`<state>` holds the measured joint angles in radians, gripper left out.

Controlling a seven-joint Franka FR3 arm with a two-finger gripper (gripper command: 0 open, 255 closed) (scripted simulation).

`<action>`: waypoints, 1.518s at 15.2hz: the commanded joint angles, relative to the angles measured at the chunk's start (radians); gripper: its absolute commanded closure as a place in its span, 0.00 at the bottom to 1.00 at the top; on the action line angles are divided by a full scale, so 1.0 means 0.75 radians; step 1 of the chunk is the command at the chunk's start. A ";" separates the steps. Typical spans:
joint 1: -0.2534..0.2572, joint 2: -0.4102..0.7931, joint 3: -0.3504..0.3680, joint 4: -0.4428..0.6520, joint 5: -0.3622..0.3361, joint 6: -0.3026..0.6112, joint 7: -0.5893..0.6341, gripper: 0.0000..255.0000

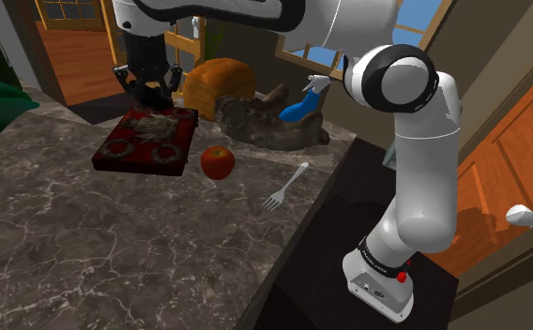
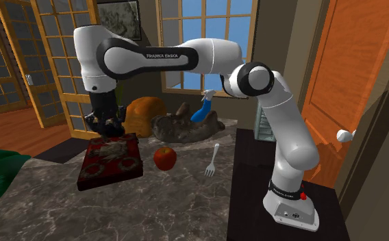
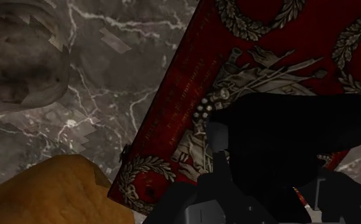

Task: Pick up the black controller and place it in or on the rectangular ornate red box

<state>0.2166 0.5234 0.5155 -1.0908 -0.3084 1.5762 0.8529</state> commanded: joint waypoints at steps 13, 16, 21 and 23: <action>-0.036 -0.029 0.002 -0.171 0.010 0.140 0.015 1.00; -0.036 -0.029 0.002 -0.171 0.010 0.140 0.015 0.00; -0.009 -0.012 0.003 -0.052 0.004 0.040 0.008 0.00; 0.024 0.017 0.000 0.078 -0.008 -0.059 0.001 0.00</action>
<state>0.2256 0.5252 0.5173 -1.0822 -0.3104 1.5712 0.8603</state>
